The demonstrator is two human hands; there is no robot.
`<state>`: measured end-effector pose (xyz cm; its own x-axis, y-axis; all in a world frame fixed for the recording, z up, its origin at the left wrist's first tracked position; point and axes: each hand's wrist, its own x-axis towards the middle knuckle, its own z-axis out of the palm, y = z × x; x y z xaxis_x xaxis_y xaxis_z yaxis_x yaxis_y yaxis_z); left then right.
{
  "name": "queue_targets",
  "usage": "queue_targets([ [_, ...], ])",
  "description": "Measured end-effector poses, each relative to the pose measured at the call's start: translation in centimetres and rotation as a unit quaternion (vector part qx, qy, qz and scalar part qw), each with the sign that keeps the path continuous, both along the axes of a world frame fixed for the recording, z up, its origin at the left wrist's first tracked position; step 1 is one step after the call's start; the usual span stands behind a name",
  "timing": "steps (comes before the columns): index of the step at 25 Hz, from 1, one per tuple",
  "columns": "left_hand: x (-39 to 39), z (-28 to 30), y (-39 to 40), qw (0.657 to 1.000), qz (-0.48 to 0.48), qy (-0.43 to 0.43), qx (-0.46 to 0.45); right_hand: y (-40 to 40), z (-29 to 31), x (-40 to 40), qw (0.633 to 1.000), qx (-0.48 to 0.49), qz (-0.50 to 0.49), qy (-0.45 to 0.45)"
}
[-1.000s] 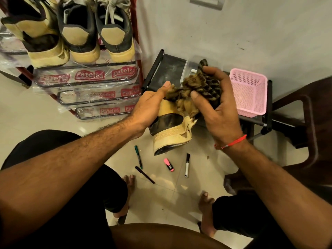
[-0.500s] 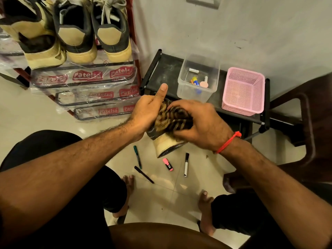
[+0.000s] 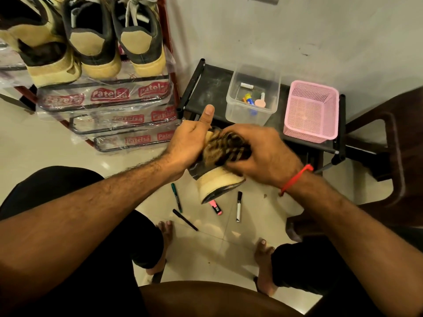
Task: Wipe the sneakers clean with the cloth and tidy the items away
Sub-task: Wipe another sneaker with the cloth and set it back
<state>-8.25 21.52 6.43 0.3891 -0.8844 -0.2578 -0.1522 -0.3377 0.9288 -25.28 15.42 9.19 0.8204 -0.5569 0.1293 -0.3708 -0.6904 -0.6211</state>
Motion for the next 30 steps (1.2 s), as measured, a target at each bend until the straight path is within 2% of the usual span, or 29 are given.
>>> queue_targets([
  [2, 0.5, 0.4, -0.1, 1.000, 0.023, 0.008, -0.006, -1.1, -0.1, -0.4, 0.996, 0.026, -0.073, 0.039],
  [3, 0.7, 0.6, -0.3, 0.999, 0.034, 0.004, -0.010, -0.8, 0.1, -0.4, 0.996, 0.049, -0.072, 0.025],
  [5, 0.9, 0.7, -0.4, 0.999, 0.034, -0.005, -0.005, 0.8, 1.1, 0.3, 0.995, 0.094, 0.011, -0.031],
  [7, 0.3, 0.7, -0.4, 0.999, -0.020, 0.019, 0.023, 1.6, 1.7, 0.6, 0.993, 0.095, 0.054, -0.051],
  [10, 0.4, 0.7, -0.3, 0.993, -0.077, 0.051, 0.068, 0.0, 1.6, 0.0, 0.992, 0.060, -0.076, -0.078],
  [13, 1.2, 0.5, -0.6, 0.991, -0.100, 0.003, 0.085, -1.3, 1.2, -0.9, 0.978, 0.057, -0.185, -0.084],
  [15, 1.0, 0.6, -0.7, 0.990, -0.117, -0.031, 0.074, -1.0, 0.7, -1.0, 0.979, 0.052, -0.188, -0.059],
  [17, 0.7, 0.7, -0.9, 0.992, -0.106, -0.026, 0.065, -0.2, 0.1, -0.7, 0.986, 0.015, -0.159, -0.043],
  [19, 0.4, 0.8, -0.9, 0.996, -0.068, 0.026, 0.053, 0.2, -0.2, -0.3, 0.987, -0.093, -0.133, -0.007],
  [22, 0.5, 1.4, -1.4, 0.986, 0.030, 0.160, 0.022, 0.1, -0.5, 0.3, 0.962, -0.237, -0.131, 0.022],
  [25, 1.4, 2.3, -1.7, 0.961, 0.103, 0.255, -0.010, 0.7, -1.5, 0.4, 0.958, -0.270, -0.092, 0.010],
  [27, 1.9, 2.5, -1.7, 0.958, 0.118, 0.260, -0.008, 0.8, -1.9, 0.4, 0.963, -0.262, -0.065, 0.018],
  [30, 1.5, 2.5, -1.5, 0.961, 0.111, 0.252, -0.007, 0.3, -1.9, 0.5, 0.960, -0.269, -0.076, 0.002],
])
